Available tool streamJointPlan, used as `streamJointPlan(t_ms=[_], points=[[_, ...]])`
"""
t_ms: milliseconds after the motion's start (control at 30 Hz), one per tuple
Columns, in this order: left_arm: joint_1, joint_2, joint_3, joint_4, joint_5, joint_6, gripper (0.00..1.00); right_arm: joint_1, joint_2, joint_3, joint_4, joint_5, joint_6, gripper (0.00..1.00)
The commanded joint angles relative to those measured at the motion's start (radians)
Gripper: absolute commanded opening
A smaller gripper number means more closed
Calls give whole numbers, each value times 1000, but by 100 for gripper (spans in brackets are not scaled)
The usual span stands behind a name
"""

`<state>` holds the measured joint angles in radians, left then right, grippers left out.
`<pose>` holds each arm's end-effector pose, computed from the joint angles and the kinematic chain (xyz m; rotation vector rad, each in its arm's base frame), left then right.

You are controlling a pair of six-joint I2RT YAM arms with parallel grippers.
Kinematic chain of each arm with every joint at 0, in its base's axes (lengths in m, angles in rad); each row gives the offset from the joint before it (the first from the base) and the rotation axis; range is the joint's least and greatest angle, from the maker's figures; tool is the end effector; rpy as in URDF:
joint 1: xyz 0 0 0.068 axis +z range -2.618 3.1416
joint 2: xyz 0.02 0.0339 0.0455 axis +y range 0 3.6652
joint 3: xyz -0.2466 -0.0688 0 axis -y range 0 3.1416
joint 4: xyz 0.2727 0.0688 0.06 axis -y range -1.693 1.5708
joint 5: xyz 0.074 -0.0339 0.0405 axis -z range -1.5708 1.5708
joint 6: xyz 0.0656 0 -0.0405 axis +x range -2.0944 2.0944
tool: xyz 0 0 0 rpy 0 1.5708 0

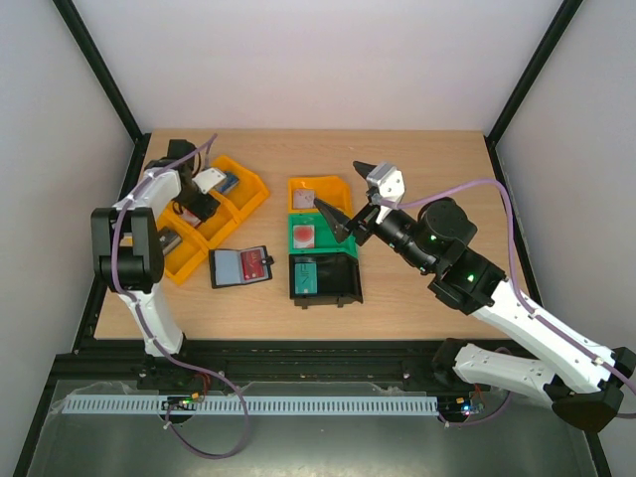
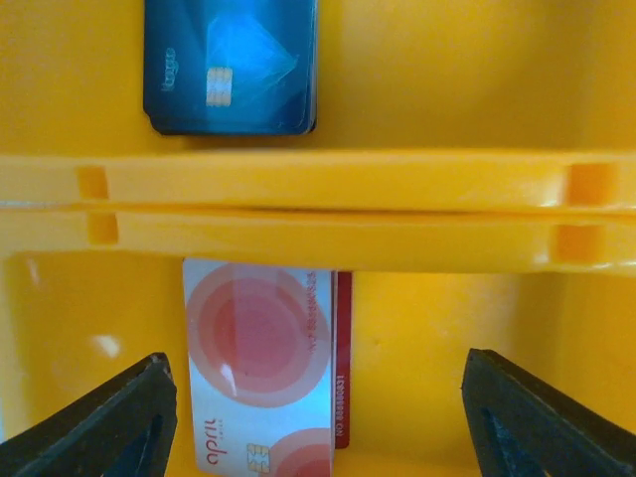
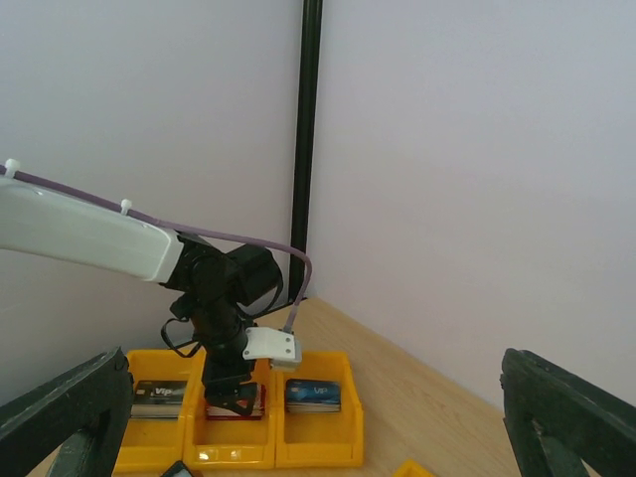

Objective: Take the credit cards out of the card holder

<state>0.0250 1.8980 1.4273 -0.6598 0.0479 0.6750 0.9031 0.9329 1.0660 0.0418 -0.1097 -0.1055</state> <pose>0.4289 0.0076 0.1506 0.8785 2.5617 0.1469 0.1631 0.2185 0.4315 -0.7752 1.2103 0.7365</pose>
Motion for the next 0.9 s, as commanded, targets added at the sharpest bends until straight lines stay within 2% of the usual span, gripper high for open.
streamJointPlan(t_ms=[0,233,467,667,867], points=[[9,61,1,-32,-66,20,83,-4,-24,12,-2,10,-8,99],[0,93,-37,33,-123,23,83,-4,-29,5,-2,11,-5,99],[-17,84,-105,101,-135,32,77,-4,-28,5,4,9,-5,99],[-20,81,-119,125,-133,27,63,-3,-28,9,3,9,-3,99],[-26,59,-128,129,-119,30,41,-4,-29,7,3,9,-3,99]])
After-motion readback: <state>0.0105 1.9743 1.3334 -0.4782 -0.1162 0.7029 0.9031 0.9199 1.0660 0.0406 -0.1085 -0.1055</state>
